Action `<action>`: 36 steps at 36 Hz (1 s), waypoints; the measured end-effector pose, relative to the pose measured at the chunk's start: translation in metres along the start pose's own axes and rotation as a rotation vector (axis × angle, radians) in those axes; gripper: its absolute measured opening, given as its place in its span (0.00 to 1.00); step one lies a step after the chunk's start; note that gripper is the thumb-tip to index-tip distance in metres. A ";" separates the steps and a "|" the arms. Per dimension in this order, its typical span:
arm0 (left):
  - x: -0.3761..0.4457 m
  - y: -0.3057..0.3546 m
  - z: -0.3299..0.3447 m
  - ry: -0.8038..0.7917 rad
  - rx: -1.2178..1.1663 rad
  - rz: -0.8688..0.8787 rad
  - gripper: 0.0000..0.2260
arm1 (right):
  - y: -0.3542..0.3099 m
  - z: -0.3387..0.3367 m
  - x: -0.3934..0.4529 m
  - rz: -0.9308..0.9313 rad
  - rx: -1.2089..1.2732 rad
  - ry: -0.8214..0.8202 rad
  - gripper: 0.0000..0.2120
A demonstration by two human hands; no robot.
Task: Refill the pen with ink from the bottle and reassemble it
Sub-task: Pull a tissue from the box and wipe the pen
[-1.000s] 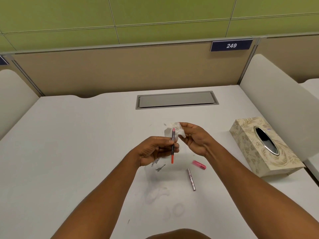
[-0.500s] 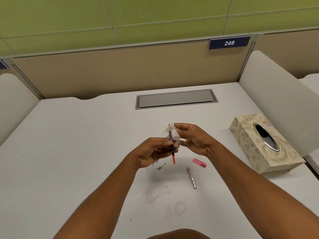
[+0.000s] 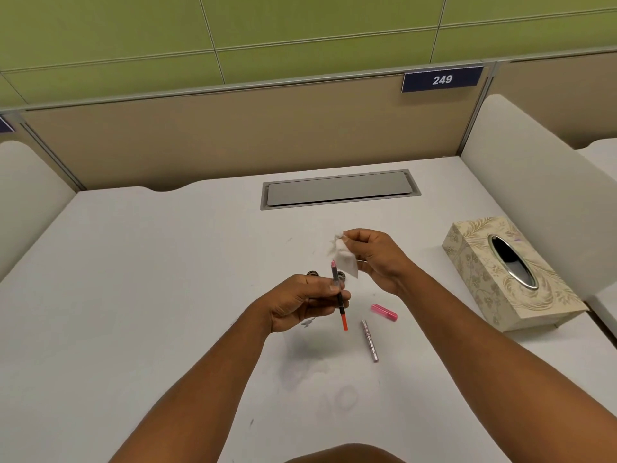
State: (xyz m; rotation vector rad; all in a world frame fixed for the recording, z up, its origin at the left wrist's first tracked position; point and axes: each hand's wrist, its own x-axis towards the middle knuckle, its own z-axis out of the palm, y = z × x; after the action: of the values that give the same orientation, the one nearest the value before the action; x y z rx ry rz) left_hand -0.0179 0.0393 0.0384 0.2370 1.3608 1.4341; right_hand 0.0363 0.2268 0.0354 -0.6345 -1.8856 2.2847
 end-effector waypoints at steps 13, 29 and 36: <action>0.003 -0.001 0.005 -0.001 0.012 0.005 0.06 | 0.015 0.004 -0.010 0.138 -0.082 -0.052 0.20; 0.001 0.001 0.002 -0.003 -0.024 0.048 0.06 | 0.008 -0.006 -0.018 0.123 0.015 -0.313 0.18; 0.003 0.003 0.003 -0.034 -0.025 0.027 0.09 | 0.004 0.000 -0.018 0.068 -0.072 -0.267 0.16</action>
State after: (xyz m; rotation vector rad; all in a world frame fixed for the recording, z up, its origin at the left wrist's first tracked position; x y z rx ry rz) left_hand -0.0182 0.0445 0.0401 0.2629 1.3156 1.4621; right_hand 0.0530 0.2203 0.0362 -0.4239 -2.0994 2.4604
